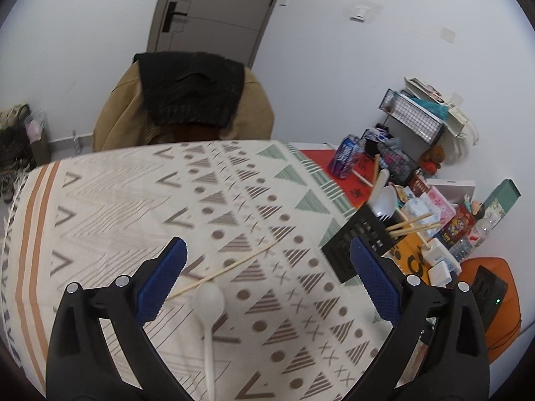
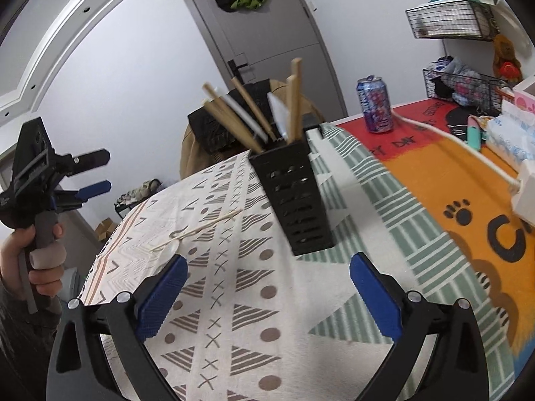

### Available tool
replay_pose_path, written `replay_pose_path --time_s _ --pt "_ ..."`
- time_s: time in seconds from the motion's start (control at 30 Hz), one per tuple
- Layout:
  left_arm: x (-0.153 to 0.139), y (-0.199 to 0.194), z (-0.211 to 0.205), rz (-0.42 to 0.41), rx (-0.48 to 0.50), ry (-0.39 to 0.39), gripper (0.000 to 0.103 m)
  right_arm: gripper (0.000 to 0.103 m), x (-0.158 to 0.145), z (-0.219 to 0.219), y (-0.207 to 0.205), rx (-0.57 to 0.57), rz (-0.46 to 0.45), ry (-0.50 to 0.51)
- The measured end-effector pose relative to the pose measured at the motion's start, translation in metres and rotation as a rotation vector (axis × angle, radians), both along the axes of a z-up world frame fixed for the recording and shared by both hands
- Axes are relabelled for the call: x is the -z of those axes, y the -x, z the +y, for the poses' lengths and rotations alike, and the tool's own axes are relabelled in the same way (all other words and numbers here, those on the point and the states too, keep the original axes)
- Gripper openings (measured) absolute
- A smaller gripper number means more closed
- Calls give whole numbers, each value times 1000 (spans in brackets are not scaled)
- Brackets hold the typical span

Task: Organize utensils
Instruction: 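Open the right tool to drop the spork while the left tool lowers its chopstick in and opens, then move the open left tool down around the last white spoon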

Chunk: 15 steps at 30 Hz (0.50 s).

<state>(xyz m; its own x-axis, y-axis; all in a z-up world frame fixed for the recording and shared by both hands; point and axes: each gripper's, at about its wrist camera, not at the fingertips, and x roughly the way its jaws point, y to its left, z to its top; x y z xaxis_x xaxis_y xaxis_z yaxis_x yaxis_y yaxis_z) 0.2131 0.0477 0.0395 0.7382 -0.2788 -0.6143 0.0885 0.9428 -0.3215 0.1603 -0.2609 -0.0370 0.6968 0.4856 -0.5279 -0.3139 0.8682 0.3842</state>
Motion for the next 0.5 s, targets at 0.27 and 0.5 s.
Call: replay_pose_path --time_s 0.27,0.5 --pt "27 14 34 59 -54 33 97 96 1 20 -3 -48 -1 18" --pt "51 18 57 132 -76 98 92 95 3 42 -5 -109 8 30"
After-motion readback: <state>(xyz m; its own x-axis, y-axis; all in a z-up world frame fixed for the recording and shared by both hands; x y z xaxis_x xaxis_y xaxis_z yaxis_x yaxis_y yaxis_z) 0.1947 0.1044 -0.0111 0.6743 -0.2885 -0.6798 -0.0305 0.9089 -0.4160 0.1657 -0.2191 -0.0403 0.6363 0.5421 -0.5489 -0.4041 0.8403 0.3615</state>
